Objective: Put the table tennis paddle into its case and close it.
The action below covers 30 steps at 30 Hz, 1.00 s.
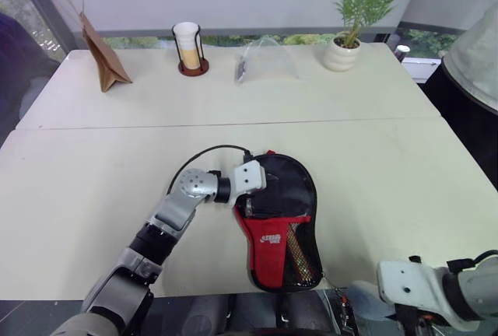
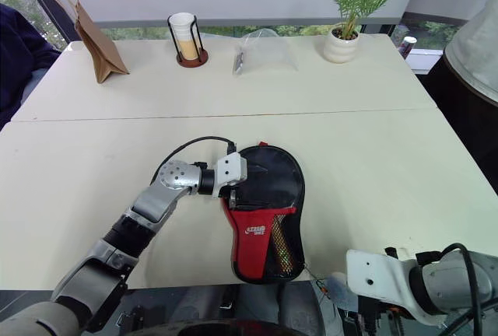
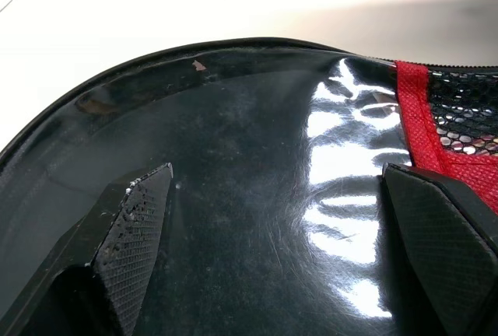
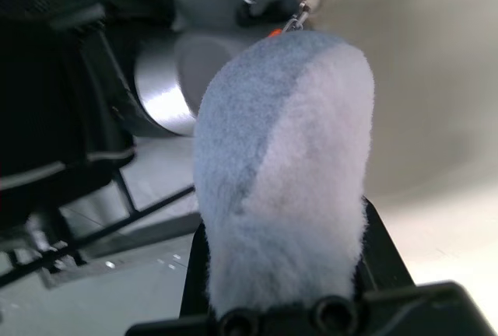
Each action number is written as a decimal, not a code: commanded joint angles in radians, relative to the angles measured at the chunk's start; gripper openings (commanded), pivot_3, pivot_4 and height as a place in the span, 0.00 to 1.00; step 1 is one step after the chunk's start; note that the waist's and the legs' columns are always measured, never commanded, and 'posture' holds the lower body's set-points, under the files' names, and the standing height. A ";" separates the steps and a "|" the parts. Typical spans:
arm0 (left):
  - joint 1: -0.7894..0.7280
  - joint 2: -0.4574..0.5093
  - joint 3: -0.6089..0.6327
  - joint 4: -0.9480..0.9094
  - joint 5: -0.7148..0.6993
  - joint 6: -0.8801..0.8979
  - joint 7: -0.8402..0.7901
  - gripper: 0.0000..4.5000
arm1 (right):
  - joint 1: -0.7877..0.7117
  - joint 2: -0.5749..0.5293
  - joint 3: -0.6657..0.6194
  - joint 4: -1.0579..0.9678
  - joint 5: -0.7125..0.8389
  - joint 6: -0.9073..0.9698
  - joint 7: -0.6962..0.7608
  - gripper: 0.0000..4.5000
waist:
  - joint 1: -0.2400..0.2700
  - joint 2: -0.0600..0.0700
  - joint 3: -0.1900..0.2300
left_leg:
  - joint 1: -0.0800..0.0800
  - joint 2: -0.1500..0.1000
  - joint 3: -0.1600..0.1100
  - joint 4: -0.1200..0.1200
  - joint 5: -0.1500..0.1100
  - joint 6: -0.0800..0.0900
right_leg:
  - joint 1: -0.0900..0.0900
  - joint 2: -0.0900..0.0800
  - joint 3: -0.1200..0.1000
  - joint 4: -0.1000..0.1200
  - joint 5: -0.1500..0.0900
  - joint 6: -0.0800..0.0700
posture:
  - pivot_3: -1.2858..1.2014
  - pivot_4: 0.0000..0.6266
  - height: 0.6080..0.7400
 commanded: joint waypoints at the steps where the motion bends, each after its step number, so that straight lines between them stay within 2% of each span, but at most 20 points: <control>1: 0.026 0.029 -0.030 0.077 0.064 0.045 0.017 1.00 | 0.042 0.014 -0.056 -0.020 -0.023 -0.028 0.061 0.04 | 0.001 0.000 0.000 | 0.000 0.000 0.000 0.000 0.000 0.000 | 0.000 0.000 0.000 0.000 0.000 0.000 | 0.52 0.24 0.95; 4: 0.022 0.028 -0.032 0.081 0.065 0.043 0.017 1.00 | 0.040 0.021 -0.070 -0.024 -0.022 -0.032 0.073 0.04 | 0.001 0.000 0.000 | 0.000 0.000 0.000 -0.001 0.000 0.001 | 0.000 0.000 0.000 -0.002 0.000 0.000 | 0.52 0.24 0.95; 9: 0.019 0.027 -0.035 0.084 0.066 0.039 0.017 1.00 | -0.240 -0.018 0.011 0.063 0.053 0.045 -0.002 0.04 | -0.003 0.004 -0.002 | -0.001 0.001 0.001 -0.001 -0.001 0.002 | 0.003 0.000 -0.001 -0.011 0.000 0.000 | 0.52 0.24 0.95; 13: 0.014 0.024 -0.036 0.088 0.068 0.038 0.021 1.00 | -0.380 -0.054 0.095 0.138 0.070 0.059 -0.008 0.04 | -0.002 0.003 -0.002 | -0.001 0.001 0.001 -0.001 -0.002 0.004 | 0.004 0.000 -0.001 -0.013 0.000 0.000 | 0.52 0.24 0.95; 17: 0.014 0.024 -0.035 0.090 0.069 0.028 0.025 1.00 | -0.494 -0.078 0.185 0.224 0.071 0.040 -0.017 0.45 | 0.000 0.003 -0.002 | -0.001 0.001 0.001 -0.002 -0.003 0.005 | 0.003 -0.001 -0.003 -0.014 0.000 0.000 | 0.52 0.24 0.95; 21: 0.016 0.024 -0.022 0.081 0.054 0.020 0.022 1.00 | -0.600 -0.099 0.241 0.290 0.078 0.026 -0.012 0.92 | -0.001 0.004 -0.002 | -0.001 0.001 0.001 -0.002 -0.004 0.006 | 0.003 -0.003 -0.006 -0.013 0.002 -0.002 | 0.52 0.24 0.95; 22: 0.017 0.023 -0.014 0.074 0.044 0.021 0.019 1.00 | -0.619 -0.108 0.242 0.306 0.082 0.020 -0.005 0.99 | -0.001 0.004 -0.002 | -0.001 0.001 0.001 -0.002 -0.004 0.006 | 0.003 -0.003 -0.007 -0.013 0.002 -0.002 | 0.52 0.24 0.95; 30: -0.030 0.050 0.108 -0.056 -0.112 0.184 -0.031 1.00 | -0.748 -0.183 0.136 0.466 0.160 -0.026 0.089 0.99 | -0.004 0.007 0.003 | -0.005 0.001 0.001 -0.002 -0.004 0.006 | -0.001 -0.003 -0.007 -0.012 0.002 -0.001 | 0.52 0.24 0.95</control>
